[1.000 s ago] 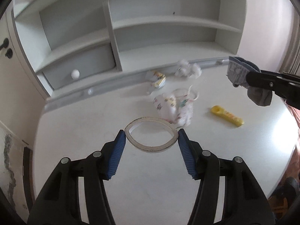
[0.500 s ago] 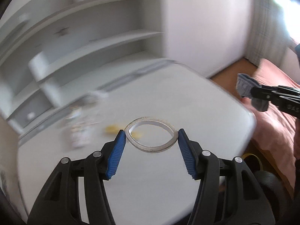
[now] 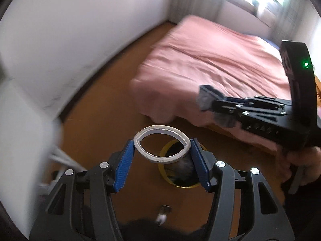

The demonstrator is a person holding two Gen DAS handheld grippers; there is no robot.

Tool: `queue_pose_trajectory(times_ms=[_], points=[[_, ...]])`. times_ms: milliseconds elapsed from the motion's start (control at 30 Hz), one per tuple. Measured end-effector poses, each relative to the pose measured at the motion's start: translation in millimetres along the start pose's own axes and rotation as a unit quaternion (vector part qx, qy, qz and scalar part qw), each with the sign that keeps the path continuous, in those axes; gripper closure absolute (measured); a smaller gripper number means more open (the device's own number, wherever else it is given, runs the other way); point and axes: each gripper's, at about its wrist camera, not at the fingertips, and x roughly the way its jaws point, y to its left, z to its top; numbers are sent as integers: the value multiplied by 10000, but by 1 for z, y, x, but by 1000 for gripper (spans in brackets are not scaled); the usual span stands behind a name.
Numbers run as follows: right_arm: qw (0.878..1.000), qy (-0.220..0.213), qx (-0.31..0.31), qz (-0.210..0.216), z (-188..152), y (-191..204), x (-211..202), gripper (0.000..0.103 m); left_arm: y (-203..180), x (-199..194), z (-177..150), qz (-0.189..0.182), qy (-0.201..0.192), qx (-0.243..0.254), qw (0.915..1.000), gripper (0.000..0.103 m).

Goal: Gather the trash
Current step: 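Carry the ring and grey sock over the black bin and release them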

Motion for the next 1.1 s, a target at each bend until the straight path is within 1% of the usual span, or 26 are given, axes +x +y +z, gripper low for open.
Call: queue_pose_trajectory(times_ms=[67,133,200,233,300,333,367,400,467,533,567,633,767,833,867,933,967,1000,1033,1100], points=[[9997,126,197,-55,-16,-26,8,84,-25,30,3,-133,220,150,9996,47],[9988,271,399,-79,-34,-52,17,84,-37,53,4,-229,401,173,9988,47],[9979,385,525,-62,-46,-67,26,84,-49,82,4,-285,638,162,9974,47],[9969,460,635,-48,-55,-78,34,84,-48,91,2,-289,702,152,9970,47],[9956,497,791,-50,-64,-86,42,84,-56,116,2,-263,913,82,9954,47],[9949,525,856,-66,-69,-91,48,84,-57,124,1,-367,1085,-62,9934,47],[9944,551,904,-68,-74,-96,53,84,-53,130,-1,-563,1153,-317,9912,47],[9936,590,961,-64,-78,-99,58,84,-51,137,-2,-618,1230,-438,9895,47],[9923,641,1060,-29,-83,-105,67,84,-56,150,-3,-490,1398,-411,9881,47],[9911,669,1153,31,-87,-111,74,84,-59,160,-5,-455,1453,-378,9876,47],[9907,685,1172,40,-88,-112,75,84,-56,167,-7,-472,1511,-515,9861,47],[9901,732,1197,53,-90,-114,79,84,-53,170,-11,-464,1562,-629,9846,47],[9892,815,1216,69,-94,-117,82,84,-51,183,-16,-542,1777,-750,9797,46],[9890,908,1169,67,-96,-116,86,84,-50,188,-19,-501,1900,-760,9776,46],[9889,946,1144,64,-96,-115,87,83,-50,187,-20,-495,1908,-752,9775,44],[9885,1000,1135,24,-98,-114,90,79,-53,186,-18,-544,1868,-713,9783,31],[9884,1007,1134,18,-99,-114,90,70,-54,184,-17,-545,1822,-662,9795,22],[9887,992,1127,13,-99,-114,90,59,-56,182,-16,-535,1782,-610,9806,21],[9890,961,1122,2,-100,-114,89,55,-57,182,-15,-540,1772,-591,9809,21],[9893,961,1102,17,-100,-114,88,54,-56,182,-15,-538,1772,-625,9807,21]])
